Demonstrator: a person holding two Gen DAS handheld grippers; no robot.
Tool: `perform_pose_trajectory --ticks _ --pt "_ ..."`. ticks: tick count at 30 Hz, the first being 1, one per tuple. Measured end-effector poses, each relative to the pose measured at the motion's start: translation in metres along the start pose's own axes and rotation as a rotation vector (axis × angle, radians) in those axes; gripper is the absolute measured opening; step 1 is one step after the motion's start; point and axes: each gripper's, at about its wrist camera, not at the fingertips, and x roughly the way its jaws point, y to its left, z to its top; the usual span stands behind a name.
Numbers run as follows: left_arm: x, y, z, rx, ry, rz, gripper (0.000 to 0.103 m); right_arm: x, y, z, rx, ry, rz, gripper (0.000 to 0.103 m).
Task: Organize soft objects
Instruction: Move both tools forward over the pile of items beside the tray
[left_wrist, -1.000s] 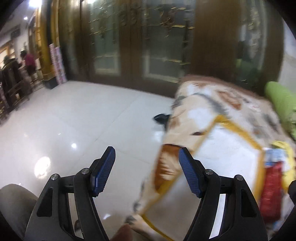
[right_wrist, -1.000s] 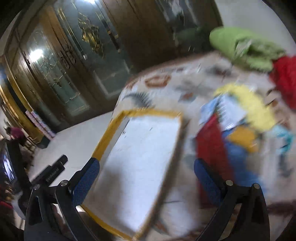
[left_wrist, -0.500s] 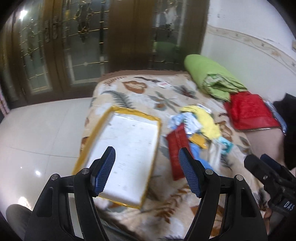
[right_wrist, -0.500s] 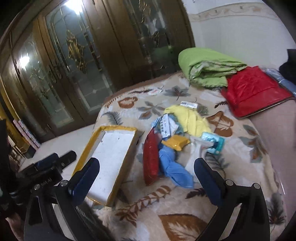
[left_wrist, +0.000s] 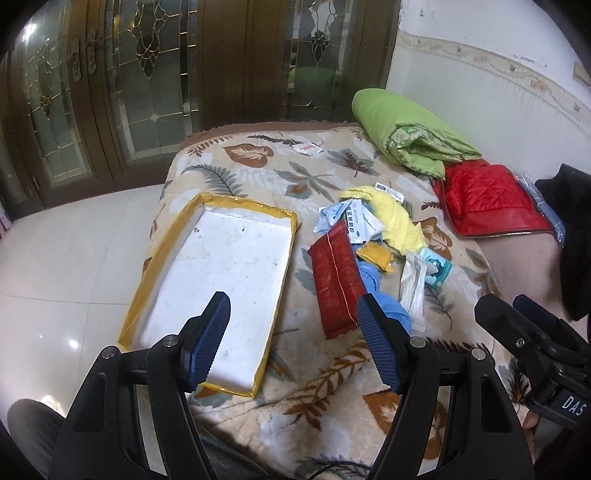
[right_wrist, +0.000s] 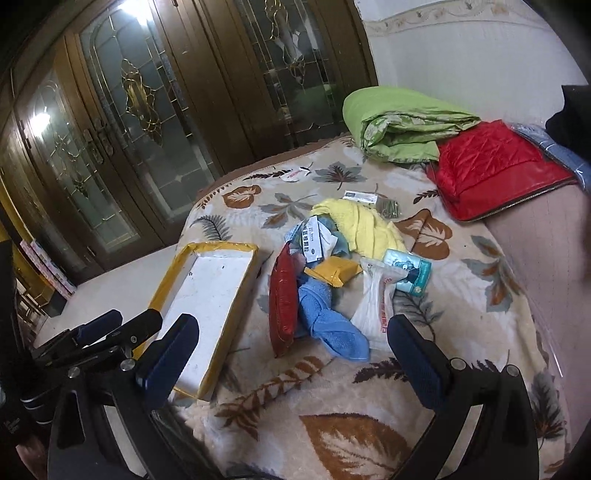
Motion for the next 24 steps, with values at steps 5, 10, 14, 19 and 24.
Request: perform_pose_trajectory --ticks 5,10,14,19,24 --pt "-0.003 0.009 -0.001 -0.029 0.014 -0.048 0.072 -0.002 -0.005 0.000 0.008 0.009 -0.004 0.102" --pt "-0.005 0.009 -0.001 -0.038 0.013 -0.054 0.072 -0.001 -0.006 -0.001 0.012 0.018 0.011 0.102" --pt "-0.003 0.008 -0.002 -0.044 0.035 -0.069 0.072 0.003 -0.007 -0.004 0.015 0.029 0.021 0.102" --pt "-0.001 0.012 -0.005 -0.059 0.044 -0.047 0.072 0.005 -0.007 -0.007 0.014 0.040 0.029 0.098" --pt "-0.001 0.008 -0.009 -0.031 0.043 -0.053 0.072 0.011 -0.010 -0.009 0.023 0.037 0.022 0.098"
